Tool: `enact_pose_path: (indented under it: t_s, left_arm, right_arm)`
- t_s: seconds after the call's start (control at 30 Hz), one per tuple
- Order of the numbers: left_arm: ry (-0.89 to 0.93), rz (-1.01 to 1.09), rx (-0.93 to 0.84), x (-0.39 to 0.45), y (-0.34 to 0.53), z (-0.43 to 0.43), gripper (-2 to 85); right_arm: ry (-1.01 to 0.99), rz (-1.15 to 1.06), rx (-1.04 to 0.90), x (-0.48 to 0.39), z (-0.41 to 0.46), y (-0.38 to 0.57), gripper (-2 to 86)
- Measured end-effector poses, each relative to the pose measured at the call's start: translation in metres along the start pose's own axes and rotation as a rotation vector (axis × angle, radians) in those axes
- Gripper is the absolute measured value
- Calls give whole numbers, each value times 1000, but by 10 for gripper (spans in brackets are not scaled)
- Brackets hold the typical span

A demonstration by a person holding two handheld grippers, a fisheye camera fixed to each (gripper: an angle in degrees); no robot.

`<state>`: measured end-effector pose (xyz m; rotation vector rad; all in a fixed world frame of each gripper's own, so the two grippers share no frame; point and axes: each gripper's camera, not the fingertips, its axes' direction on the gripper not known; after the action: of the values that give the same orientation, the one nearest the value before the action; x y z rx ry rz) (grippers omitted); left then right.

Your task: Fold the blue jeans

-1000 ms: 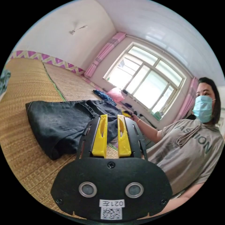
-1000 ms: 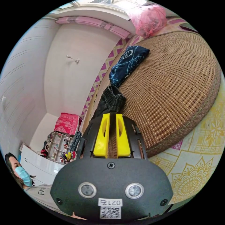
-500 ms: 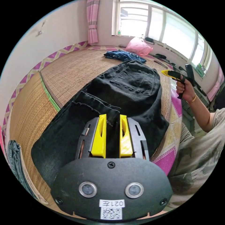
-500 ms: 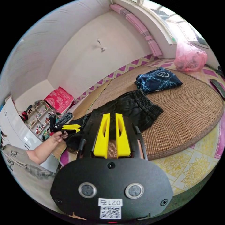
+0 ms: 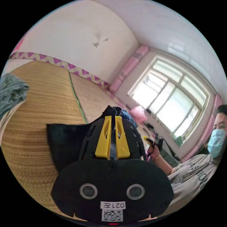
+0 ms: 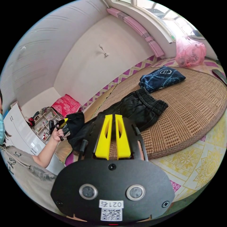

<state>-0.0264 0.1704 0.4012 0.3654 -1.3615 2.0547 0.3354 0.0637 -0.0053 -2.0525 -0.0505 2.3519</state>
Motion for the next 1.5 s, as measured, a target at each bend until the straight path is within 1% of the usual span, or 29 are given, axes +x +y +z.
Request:
enact_pose_path:
  t_s: [0.03,0.07,0.13,0.17,0.23,0.27,0.3,0.33,0.4,0.47,0.5,0.57,0.63,0.67,0.73,0.8,0.93,1.1,1.17,1.23,1.4,1.5]
  left_arm:
    - [-47,-39,82,-24,-4,-55,-8]
    - [-77,-55,116,-36,-5,-81,-8]
    - [-205,-158,234,-90,4,-179,-9]
    - [-236,-188,258,-105,9,-200,-9]
    - [-314,-346,312,-171,39,-270,-9]
    - [-327,-391,317,-187,48,-283,-9]
    - [-351,-486,311,-219,69,-304,-9]
    - [-345,-538,277,-246,88,-313,-9]
    - [-309,-574,293,-271,113,-324,-9]
    - [-256,-570,335,-281,127,-331,-9]
    - [-239,-546,338,-283,127,-334,-9]
    - [-262,-525,310,-284,124,-337,-8]
    - [-249,-525,290,-290,124,-341,-8]
    - [-249,-527,289,-292,124,-343,-8]
    - [-253,-527,276,-294,124,-348,-8]
    - [-256,-518,265,-292,125,-349,-8]
    - [-219,-506,234,-287,126,-343,-8]
    - [-186,-505,179,-282,125,-321,-8]
    - [-203,-510,166,-280,124,-315,-8]
    - [-263,-503,150,-276,120,-310,-9]
    - [-334,-526,212,-274,118,-312,-9]
    - [-375,-545,205,-278,117,-312,-9]
  right_arm:
    - [4,-3,-9,-6,3,1,12]
    - [7,-5,-13,-9,5,2,12]
    - [11,-8,-29,-20,12,4,12]
    - [11,-8,-32,-23,13,5,12]
    - [13,-5,-39,-34,20,7,14]
    - [15,-4,-42,-37,22,8,15]
    - [17,-4,-57,-43,27,8,18]
    - [19,-16,-84,-51,34,7,24]
    - [18,-76,-126,-71,48,5,33]
    - [-2,-186,-166,-101,64,0,40]
    - [-17,-280,-213,-126,78,-4,43]
    - [19,-436,-302,-166,107,-7,48]
    - [115,-649,-429,-212,152,1,49]
    - [147,-697,-470,-222,165,5,47]
    - [292,-930,-676,-242,216,35,16]
    - [292,-1137,-648,-255,217,54,5]
    - [359,-1271,-721,-271,222,54,-5]
    - [395,-1244,-759,-262,216,37,-7]
    - [417,-1219,-761,-255,211,31,-7]
    - [435,-1173,-754,-246,202,22,-7]
    - [349,-995,-646,-239,182,13,-7]
    - [328,-906,-608,-243,173,11,-7]
